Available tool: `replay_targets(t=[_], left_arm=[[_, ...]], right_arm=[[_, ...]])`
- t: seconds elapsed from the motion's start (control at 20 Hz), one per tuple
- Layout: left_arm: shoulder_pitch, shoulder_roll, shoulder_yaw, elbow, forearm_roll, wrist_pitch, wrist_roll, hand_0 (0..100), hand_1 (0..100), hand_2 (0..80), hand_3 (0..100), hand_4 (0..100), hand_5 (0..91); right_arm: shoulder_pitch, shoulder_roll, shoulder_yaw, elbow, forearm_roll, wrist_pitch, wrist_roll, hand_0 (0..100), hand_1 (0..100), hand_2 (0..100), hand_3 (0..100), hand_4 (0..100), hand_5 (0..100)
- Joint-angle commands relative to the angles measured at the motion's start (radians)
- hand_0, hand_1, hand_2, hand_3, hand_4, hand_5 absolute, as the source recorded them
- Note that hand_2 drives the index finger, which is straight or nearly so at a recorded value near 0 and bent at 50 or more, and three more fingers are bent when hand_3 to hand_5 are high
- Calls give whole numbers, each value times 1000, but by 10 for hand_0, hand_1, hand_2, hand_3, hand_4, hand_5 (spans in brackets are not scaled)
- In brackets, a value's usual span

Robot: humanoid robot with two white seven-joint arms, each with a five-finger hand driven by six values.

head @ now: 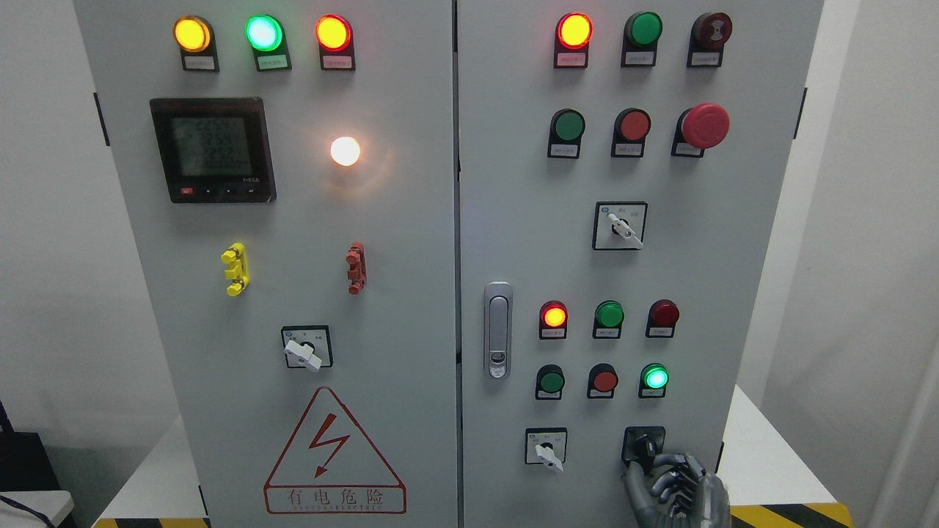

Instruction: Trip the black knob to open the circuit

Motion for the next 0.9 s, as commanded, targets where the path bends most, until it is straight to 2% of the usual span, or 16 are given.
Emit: replay_targets(t=[0.0, 0.35, 0.7, 0.85], left_arm=[[-8, 0, 0, 0, -32, 0, 1, 120, 389, 0, 0, 0, 0], [-8, 0, 0, 0, -34, 0, 1, 120, 389, 0, 0, 0, 0], [-8, 0, 0, 0, -34, 0, 1, 120, 389, 0, 0, 0, 0], [-8, 0, 0, 0, -32, 0, 1, 120, 389, 0, 0, 0, 0]], right_arm=[[3, -3, 0, -6, 0, -5, 0, 480, 825, 526, 854, 902, 971], [3, -3, 0, -6, -2, -21, 3, 488, 823, 523, 856, 906, 971], [9, -5, 0, -6, -3, -24, 6, 345, 794, 533, 866, 919, 971], [10, -5, 0, -6, -3, -24, 6, 324, 792, 535, 867, 919, 971]])
